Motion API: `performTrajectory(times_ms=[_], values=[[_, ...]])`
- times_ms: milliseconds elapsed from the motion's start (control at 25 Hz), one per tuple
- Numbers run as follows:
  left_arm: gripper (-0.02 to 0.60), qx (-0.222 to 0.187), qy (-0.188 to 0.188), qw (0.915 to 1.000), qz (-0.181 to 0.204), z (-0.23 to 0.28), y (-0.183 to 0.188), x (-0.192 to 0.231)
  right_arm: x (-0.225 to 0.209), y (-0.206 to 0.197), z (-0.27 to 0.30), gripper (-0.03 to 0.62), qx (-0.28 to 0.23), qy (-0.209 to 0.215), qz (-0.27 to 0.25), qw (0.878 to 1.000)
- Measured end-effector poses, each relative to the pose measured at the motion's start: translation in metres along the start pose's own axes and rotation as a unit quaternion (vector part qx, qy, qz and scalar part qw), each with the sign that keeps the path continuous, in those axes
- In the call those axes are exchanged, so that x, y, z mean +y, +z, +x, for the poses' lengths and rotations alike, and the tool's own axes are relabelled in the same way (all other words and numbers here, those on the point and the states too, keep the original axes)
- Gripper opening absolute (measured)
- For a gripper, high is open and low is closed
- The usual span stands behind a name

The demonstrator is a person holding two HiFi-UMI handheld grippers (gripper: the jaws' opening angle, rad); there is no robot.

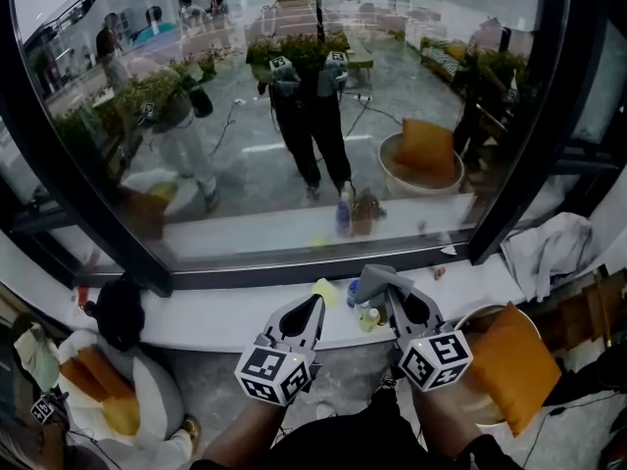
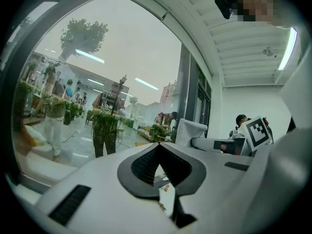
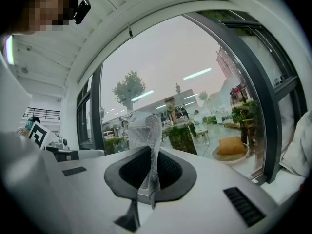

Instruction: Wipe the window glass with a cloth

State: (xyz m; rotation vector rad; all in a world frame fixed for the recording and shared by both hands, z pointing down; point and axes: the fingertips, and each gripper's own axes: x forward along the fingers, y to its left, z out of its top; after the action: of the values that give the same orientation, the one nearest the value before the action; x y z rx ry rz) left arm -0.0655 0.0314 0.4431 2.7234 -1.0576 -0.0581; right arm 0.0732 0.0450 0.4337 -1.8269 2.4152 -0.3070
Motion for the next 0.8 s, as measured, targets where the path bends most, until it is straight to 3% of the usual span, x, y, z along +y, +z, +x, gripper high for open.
performTrajectory(times_ms=[800], values=[[0.008, -0.009, 0.008, 0.9999, 0.002, -0.015, 0.01, 0.019, 0.023, 0.004, 0.015, 0.041, -0.004, 0.01, -0.004, 1.0]])
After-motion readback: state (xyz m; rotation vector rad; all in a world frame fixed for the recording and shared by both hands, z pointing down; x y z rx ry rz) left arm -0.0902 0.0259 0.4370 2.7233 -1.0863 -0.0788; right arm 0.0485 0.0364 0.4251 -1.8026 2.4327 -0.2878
